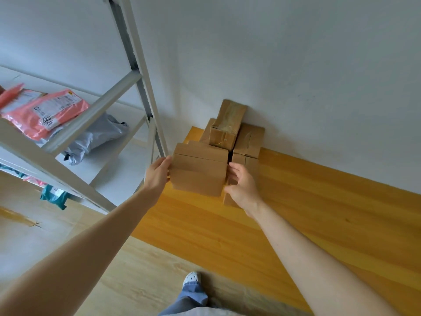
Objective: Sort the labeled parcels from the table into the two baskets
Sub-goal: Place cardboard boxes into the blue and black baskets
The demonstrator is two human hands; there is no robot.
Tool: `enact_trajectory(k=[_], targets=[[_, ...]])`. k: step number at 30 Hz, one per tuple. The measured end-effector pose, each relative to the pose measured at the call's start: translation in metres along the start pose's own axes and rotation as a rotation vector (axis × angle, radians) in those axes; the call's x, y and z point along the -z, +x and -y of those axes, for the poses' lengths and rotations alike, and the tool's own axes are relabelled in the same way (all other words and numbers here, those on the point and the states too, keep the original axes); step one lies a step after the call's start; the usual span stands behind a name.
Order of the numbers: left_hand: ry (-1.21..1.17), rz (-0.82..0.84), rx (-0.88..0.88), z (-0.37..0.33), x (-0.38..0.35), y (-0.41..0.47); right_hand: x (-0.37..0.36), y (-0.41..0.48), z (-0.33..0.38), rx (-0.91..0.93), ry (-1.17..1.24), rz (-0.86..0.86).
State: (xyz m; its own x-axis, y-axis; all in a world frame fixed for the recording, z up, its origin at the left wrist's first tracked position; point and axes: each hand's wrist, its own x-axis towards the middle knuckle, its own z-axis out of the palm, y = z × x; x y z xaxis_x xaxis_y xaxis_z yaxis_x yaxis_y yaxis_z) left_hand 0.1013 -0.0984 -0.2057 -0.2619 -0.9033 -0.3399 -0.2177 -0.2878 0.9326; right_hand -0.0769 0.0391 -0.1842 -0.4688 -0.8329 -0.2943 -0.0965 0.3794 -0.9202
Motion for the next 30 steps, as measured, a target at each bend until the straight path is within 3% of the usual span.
enact_trajectory(k=[7,12,18,24,30], targets=[[-0.016,-0.018,-0.066,-0.034,-0.021,-0.033,0.031,-0.015,0.008,0.084,0.103,-0.024],[-0.022,0.012,-0.160,-0.044,-0.043,-0.054,0.053,-0.020,0.009,0.071,0.228,0.002],[0.026,0.012,-0.190,-0.055,-0.069,-0.070,0.080,-0.022,0.012,0.037,0.374,-0.084],[0.065,0.125,-0.191,-0.077,-0.073,-0.078,0.094,-0.028,0.024,0.102,0.344,-0.054],[0.025,0.223,-0.165,-0.098,-0.068,-0.075,0.095,-0.029,0.036,0.080,0.406,-0.167]])
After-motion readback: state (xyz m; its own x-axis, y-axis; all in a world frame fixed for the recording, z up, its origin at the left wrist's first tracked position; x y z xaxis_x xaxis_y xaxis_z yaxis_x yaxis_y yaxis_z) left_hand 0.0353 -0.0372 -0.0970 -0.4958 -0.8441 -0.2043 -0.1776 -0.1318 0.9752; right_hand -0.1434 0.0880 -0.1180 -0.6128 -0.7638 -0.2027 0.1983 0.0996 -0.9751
